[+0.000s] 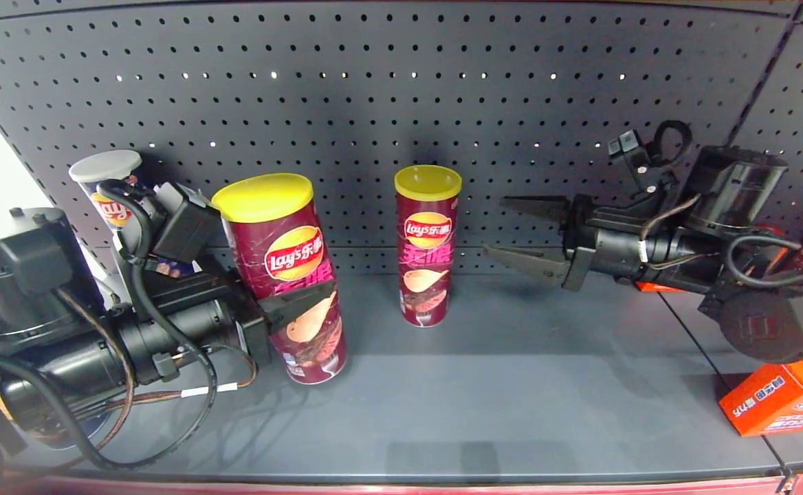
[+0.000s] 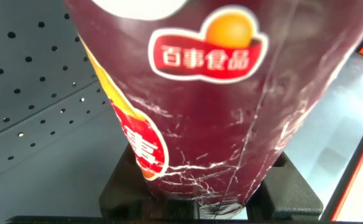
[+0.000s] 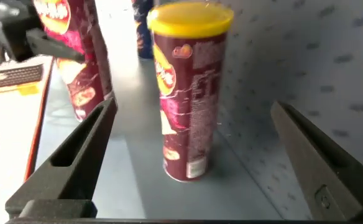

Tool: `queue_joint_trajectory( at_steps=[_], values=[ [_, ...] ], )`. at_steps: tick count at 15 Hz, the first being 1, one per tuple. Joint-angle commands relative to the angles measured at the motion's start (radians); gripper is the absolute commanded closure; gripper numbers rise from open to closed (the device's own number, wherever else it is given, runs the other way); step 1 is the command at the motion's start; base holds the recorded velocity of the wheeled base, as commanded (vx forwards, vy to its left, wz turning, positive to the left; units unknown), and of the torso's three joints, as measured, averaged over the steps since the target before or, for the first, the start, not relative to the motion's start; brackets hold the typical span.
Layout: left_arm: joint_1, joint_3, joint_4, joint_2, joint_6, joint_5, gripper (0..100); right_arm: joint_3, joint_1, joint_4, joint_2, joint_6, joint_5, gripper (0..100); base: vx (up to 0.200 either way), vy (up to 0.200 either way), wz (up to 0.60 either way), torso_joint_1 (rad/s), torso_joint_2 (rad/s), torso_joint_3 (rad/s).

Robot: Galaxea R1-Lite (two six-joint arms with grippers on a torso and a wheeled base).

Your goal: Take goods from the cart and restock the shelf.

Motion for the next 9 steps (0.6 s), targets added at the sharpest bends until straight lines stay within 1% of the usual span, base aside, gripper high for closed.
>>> queue_joint_trajectory(
  at_steps=[1, 4, 9],
  values=[
    [0.0, -0.003, -0.001, 0.005, 0.0, -0.001, 100, -0.049, 0.021, -0.001, 0.074, -0.001, 0.002, 0, 0.0, 0.0, 0.0, 0.0, 0.0, 0.0],
    [0.0, -0.006, -0.002, 0.014, 0.0, 0.001, 100, -0.098, 0.05, -0.003, 0.137, -0.001, 0.003, 0, 0.0, 0.0, 0.0, 0.0, 0.0, 0.0],
    [0.0, -0.005, -0.002, 0.014, -0.002, 0.001, 100, -0.122, 0.067, -0.001, 0.195, -0.001, 0.003, 0, 0.0, 0.0, 0.0, 0.0, 0.0, 0.0]
  ],
)
